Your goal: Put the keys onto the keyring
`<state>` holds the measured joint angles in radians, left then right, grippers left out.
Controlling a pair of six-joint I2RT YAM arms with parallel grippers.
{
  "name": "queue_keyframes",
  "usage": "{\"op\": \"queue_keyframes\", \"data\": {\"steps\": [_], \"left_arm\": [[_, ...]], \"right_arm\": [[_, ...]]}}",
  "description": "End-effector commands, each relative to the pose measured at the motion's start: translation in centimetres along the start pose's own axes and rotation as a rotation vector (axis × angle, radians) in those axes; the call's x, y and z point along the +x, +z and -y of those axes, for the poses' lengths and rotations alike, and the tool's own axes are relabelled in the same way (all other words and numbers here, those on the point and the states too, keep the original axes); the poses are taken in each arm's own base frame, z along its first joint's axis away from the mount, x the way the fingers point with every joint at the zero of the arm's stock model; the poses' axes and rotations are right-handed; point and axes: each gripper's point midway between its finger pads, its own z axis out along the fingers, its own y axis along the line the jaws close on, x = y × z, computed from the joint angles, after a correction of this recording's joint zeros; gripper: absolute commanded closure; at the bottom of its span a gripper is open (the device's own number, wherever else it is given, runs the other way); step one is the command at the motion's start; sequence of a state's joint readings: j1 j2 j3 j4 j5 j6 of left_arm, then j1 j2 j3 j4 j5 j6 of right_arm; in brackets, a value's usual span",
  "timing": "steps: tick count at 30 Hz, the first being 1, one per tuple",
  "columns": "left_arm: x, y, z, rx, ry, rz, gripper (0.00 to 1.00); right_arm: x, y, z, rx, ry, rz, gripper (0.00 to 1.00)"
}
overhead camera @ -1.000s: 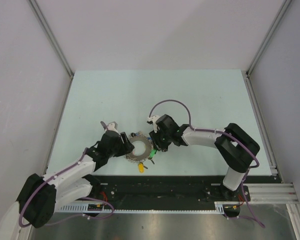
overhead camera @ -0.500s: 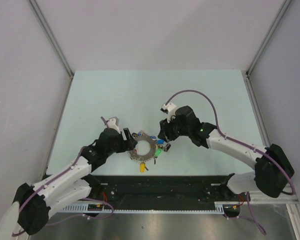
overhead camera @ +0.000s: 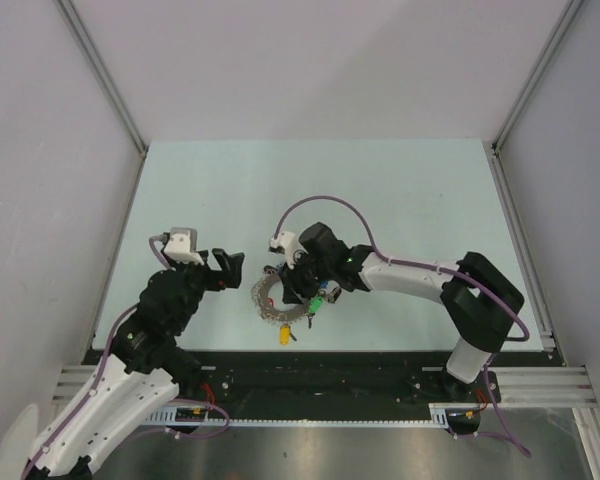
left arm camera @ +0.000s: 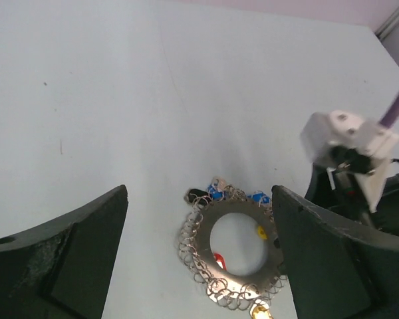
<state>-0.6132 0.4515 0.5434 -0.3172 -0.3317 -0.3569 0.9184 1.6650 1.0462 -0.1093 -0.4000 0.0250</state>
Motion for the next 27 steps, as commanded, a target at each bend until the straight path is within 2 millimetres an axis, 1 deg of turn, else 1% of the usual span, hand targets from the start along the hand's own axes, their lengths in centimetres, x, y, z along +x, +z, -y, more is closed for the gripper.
{"op": "queue_keyframes", "data": {"steps": [1, 2, 3, 4, 5, 7, 8, 9, 12, 18, 24, 27], "left_arm": [[-1.6, -0.7, -1.2, -0.022, 0.113, 0.102, 0.06], [-2.1, -1.0, -1.2, -0.018, 0.108, 0.13, 0.06], [-2.1, -1.1, -1.4, -0.024, 0.115, 0.139, 0.06], [-2.3, -1.1, -1.5, -0.023, 0.117, 0.154, 0.06], [-2.5, -1.2, -1.6, -0.027, 0.12, 0.163, 0.06], [-2.8, -1.5, -1.8, -0.036, 0.125, 0.177, 0.06], [-2.9, -1.5, -1.8, -0.035, 0.125, 0.179, 0.06], [-2.7, -1.5, -1.9, -0.038, 0.129, 0.174, 0.06], [-2.7, -1.6, -2.0, -0.047, 0.13, 0.169, 0.06], [-2.7, -1.7, -2.3, -0.057, 0.127, 0.173, 0.06], [-2.9, -1.8, -2.6, -0.076, 0.123, 0.182, 0.06], [-2.9, -1.9, -2.7, -0.078, 0.119, 0.184, 0.06]], "right_arm": [[-0.2, 1.6, -1.3, -0.046, -0.126, -0.067, 0.6], [0.1, 2.0, -1.7, -0.05, -0.14, -0.083, 0.61], [-0.1, 2.3, -1.8, -0.046, -0.162, -0.086, 0.62], [0.8, 2.7, -1.6, -0.04, -0.16, -0.12, 0.62], [1.0, 3.0, -2.0, -0.044, -0.174, -0.134, 0.62], [1.2, 3.4, -1.9, -0.032, -0.192, -0.153, 0.63], [1.7, 3.8, -2.0, -0.031, -0.197, -0.169, 0.63], [1.6, 4.1, -2.1, -0.023, -0.212, -0.175, 0.63], [2.3, 4.8, -1.6, 0.018, -0.235, -0.206, 0.64], [3.2, 5.3, -0.4, 0.101, -0.288, -0.249, 0.65], [3.8, 5.6, -0.5, 0.112, -0.332, -0.273, 0.7], [4.1, 5.9, -0.4, 0.122, -0.35, -0.283, 0.71]]}}
